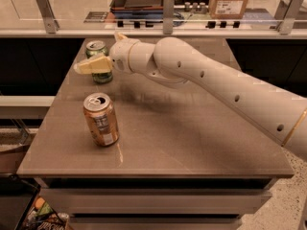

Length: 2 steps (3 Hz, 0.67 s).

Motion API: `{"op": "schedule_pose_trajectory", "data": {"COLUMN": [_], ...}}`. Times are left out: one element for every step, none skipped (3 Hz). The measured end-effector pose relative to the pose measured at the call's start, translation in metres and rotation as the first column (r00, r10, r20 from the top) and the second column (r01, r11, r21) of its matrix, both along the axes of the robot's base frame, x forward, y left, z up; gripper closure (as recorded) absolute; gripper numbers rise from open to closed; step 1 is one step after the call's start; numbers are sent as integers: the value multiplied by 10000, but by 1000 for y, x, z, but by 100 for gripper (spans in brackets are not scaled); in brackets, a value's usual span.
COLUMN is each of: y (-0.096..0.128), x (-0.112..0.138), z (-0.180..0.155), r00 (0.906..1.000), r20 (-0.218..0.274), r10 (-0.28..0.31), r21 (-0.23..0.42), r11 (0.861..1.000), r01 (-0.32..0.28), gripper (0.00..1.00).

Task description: Pick green can

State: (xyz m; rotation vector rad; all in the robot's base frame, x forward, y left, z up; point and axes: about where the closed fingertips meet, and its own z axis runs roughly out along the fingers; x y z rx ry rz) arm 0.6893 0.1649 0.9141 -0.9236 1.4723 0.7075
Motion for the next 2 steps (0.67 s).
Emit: {"op": "schedule_pose_trajectory", "data": {"y": [5, 7], "x": [1, 0], "z": [-15, -14], "r00": [9997, 9998], "r20": [-182, -173], "r10": [-153, -121], "r21": [-41, -37], "r11": [9999, 9999], "r01": [152, 121], "gripper": [0, 16]}}
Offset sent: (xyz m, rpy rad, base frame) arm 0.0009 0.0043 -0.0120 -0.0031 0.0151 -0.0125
